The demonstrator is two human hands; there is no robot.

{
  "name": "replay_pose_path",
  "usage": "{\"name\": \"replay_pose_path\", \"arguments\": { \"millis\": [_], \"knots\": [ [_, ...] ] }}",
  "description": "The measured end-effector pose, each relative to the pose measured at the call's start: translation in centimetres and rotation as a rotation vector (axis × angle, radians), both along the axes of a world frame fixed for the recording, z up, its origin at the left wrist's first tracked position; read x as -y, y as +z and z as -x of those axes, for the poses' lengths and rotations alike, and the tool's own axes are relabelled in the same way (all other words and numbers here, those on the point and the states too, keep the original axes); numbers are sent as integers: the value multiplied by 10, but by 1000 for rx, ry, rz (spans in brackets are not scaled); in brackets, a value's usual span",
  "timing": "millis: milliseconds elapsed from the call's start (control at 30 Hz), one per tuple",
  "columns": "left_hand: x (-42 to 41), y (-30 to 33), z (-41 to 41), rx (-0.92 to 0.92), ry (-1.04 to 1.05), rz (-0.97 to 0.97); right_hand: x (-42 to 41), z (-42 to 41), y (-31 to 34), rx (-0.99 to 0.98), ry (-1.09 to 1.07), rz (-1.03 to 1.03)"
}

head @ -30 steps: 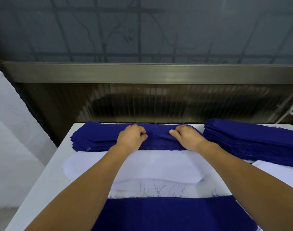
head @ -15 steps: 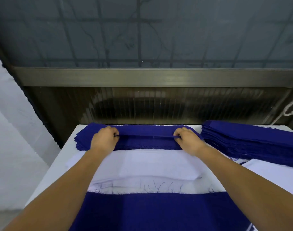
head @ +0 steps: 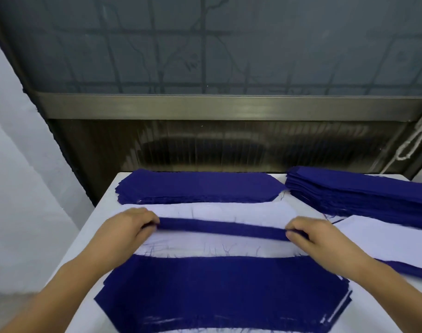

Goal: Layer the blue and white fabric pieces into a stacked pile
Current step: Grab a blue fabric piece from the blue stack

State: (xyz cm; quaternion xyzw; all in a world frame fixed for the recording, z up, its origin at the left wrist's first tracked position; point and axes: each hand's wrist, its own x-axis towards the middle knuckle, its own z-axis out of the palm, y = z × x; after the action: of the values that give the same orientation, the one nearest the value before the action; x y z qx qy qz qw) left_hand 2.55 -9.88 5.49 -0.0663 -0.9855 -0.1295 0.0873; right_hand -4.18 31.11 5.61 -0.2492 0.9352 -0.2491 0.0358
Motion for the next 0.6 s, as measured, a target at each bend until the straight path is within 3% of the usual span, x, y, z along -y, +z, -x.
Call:
{"name": "replay_pose_path", "arguments": {
  "millis": [167, 267, 400, 533, 600],
  "knots": [
    [-2, -2, -32, 409, -140, -127, -28, -38, 4, 438, 79, -30],
    [-7, 1, -34, 488, -164, -182, -26, -39, 6, 445, 28, -20],
    [-12, 13, -31, 216, -48, -255, -15, -32, 17, 181, -82, 63],
    [-18, 21, -39, -178, 53, -301, -9, -38, 24, -368, -96, 119],
    [-17, 15, -50, -252, 24, -230, -15, -45, 11, -571, -11, 54]
  ]
}}
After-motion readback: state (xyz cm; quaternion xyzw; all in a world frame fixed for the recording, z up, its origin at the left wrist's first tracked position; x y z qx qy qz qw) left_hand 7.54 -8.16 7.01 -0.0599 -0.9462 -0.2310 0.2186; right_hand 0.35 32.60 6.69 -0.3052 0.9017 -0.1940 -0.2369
